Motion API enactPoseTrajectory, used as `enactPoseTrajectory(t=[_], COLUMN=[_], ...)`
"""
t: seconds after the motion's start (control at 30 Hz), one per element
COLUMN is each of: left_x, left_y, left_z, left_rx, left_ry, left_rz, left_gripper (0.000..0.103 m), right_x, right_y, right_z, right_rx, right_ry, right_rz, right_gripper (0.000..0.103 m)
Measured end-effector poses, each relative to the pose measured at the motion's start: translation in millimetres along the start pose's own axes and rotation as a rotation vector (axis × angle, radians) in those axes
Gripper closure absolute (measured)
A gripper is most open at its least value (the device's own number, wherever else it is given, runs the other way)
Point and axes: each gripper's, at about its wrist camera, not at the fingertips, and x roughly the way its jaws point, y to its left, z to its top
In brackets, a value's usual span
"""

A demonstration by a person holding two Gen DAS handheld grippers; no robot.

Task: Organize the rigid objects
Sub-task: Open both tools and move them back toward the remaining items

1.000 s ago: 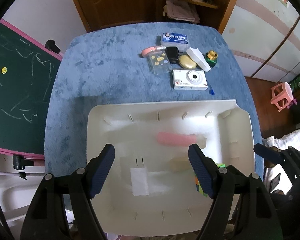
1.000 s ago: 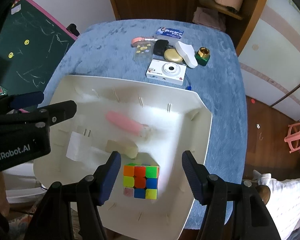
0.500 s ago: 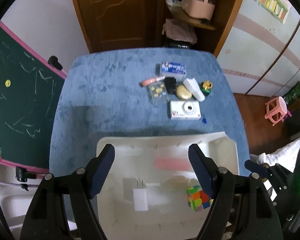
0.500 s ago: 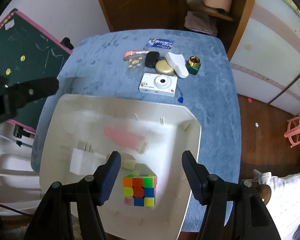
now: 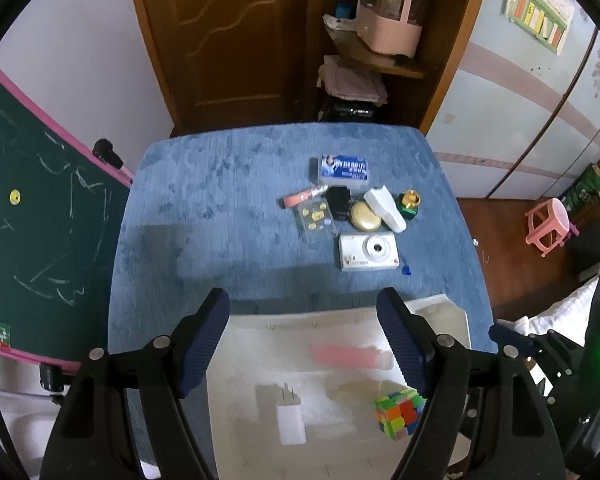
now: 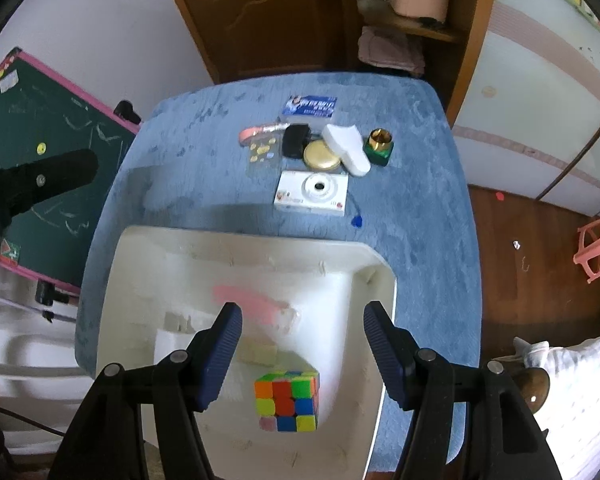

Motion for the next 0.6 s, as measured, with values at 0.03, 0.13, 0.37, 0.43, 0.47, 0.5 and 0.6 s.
enactPoseTrajectory(t=[0.03, 0.13, 0.37, 0.43, 0.47, 0.5, 0.6], left_x=[-0.9, -1.6, -0.1, 3.1, 5.7, 8.7, 23.8], left_y=[-0.3, 0.3, -1.6, -2.0, -2.2, -2.5, -5.3], left_z=[3.6, 17.4, 57.1, 67.9, 73.6, 78.8, 96.1], left_rx=[0.002, 0.016, 0.052, 0.062, 0.068, 0.074, 0.104], left_ry=[-0.005, -0.024, -0.078, -0.087, -0.090, -0.092, -0.082], left_rz=[0.000, -0.002, -0.019, -0.028, -0.029, -0.031, -0.032], left_gripper=[0.024, 0.024, 0.024, 0.024, 0.024, 0.024, 0.024], right_x=[-1.4, -5.9, -14.3, -15.4, -15.5, -15.4, -13.9], right_y=[-1.3, -6.4, -23.6, -30.2, -34.4, -37.7, -54.4], right_z=[3.1, 14.7, 46.2, 54.9, 59.7, 63.4, 76.7], right_rx=[0.004, 0.023, 0.067, 0.085, 0.097, 0.108, 0.154], right_ry=[-0.006, -0.025, -0.067, -0.074, -0.076, -0.079, -0.092], right_rz=[-0.003, -0.010, -0.032, -0.030, -0.028, -0.025, -0.014], right_gripper=[0.039, 0.039, 0.039, 0.039, 0.039, 0.039, 0.039])
